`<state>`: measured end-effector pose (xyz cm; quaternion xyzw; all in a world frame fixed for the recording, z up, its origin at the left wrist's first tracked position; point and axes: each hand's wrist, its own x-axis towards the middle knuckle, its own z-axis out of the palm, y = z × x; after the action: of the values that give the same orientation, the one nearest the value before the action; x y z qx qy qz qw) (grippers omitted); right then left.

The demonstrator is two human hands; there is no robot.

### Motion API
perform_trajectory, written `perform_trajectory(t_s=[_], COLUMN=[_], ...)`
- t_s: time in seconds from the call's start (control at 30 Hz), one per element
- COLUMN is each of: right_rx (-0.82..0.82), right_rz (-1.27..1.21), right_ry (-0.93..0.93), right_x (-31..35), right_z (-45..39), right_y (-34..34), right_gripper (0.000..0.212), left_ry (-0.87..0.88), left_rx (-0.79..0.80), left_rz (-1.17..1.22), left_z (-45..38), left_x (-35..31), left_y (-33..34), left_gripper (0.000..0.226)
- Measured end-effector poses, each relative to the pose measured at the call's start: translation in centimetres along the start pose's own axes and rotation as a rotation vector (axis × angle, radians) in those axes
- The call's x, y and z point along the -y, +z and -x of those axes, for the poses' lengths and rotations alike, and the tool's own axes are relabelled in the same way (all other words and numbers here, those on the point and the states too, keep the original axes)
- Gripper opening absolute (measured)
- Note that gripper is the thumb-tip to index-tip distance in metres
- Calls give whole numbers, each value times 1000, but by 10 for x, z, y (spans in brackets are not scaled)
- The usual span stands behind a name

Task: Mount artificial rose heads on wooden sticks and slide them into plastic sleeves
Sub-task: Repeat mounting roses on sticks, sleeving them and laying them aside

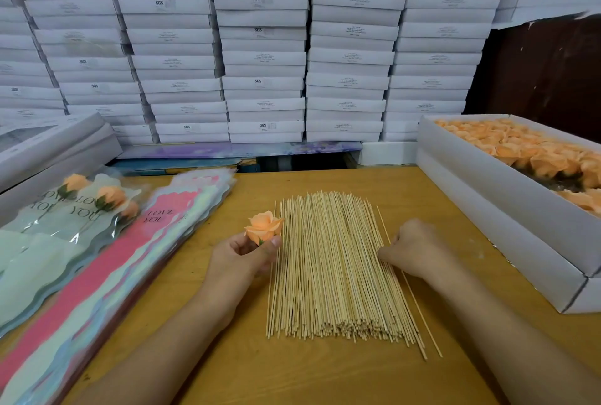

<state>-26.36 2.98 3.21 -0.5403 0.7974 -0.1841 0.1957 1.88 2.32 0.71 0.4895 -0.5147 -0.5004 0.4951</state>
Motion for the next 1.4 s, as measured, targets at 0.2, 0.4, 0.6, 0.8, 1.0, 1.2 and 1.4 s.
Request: perform_trajectory(t_s=[0.2, 0.4, 0.6, 0.8, 1.0, 1.2, 1.4], right_rx=[-13, -11, 72, 180, 287, 385, 387], right_rz=[-39, -103, -268, -485, -590, -674, -688], right_ry=[16, 17, -34, -154, -191, -237, -275], right_x=[-1, -3, -1, 10, 14, 15, 17], right_z=[-2, -4, 1, 18, 22, 25, 28], right_y=[1, -1, -10, -13, -13, -12, -11], right_gripper=[30, 26, 23, 8, 20, 17, 11], left_ry=[-4, 15, -14, -28, -86, -156, -208], left_rx=[12, 15, 32, 10, 28, 65, 100], left_rz=[8, -7, 24, 20, 122, 350, 486], left_z=[0, -4, -6, -6, -5, -5, -8], left_x=[1, 5, 6, 6, 1, -8, -10], left_y=[-1, -3, -6, -6, -6, -5, -3], left_gripper=[19, 18, 36, 28, 41, 43, 15])
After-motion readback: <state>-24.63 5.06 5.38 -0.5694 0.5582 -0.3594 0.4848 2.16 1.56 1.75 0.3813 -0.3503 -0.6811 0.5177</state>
